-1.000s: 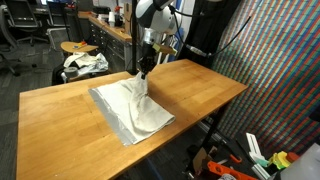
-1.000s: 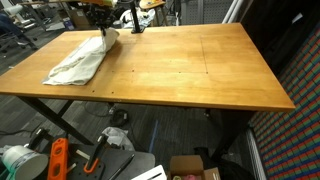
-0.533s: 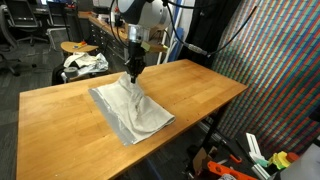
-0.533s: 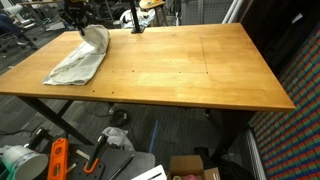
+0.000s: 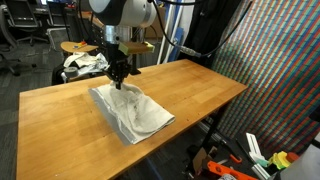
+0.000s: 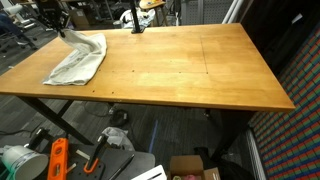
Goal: Fold the towel in half from right to left
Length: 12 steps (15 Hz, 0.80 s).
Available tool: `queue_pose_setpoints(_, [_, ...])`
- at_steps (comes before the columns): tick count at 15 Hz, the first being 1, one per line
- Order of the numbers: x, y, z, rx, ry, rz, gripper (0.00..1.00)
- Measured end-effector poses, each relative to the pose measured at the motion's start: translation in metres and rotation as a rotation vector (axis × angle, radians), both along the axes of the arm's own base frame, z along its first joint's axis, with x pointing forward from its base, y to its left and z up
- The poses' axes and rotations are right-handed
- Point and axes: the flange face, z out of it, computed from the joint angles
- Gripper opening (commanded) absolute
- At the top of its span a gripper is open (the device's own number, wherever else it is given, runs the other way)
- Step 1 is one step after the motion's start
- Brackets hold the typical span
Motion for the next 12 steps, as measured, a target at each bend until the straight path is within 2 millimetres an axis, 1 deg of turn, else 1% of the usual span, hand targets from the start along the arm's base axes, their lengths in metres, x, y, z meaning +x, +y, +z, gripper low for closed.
queue_pose_setpoints(3, [-0.007,0.027,-0.001,-0.026,-0.009,-0.035,0.01])
queue_pose_setpoints(7, [-0.001,0.059,0.007,0.012,-0.040,-0.085,0.01])
queue_pose_setpoints(9, [0.007,0.069,0.014,0.045,-0.060,-0.120,0.01])
queue_pose_setpoints(10, [0.012,0.073,0.018,0.060,-0.072,-0.141,0.03])
queue_pose_setpoints(12, [0.021,0.075,0.021,0.072,-0.084,-0.172,0.03])
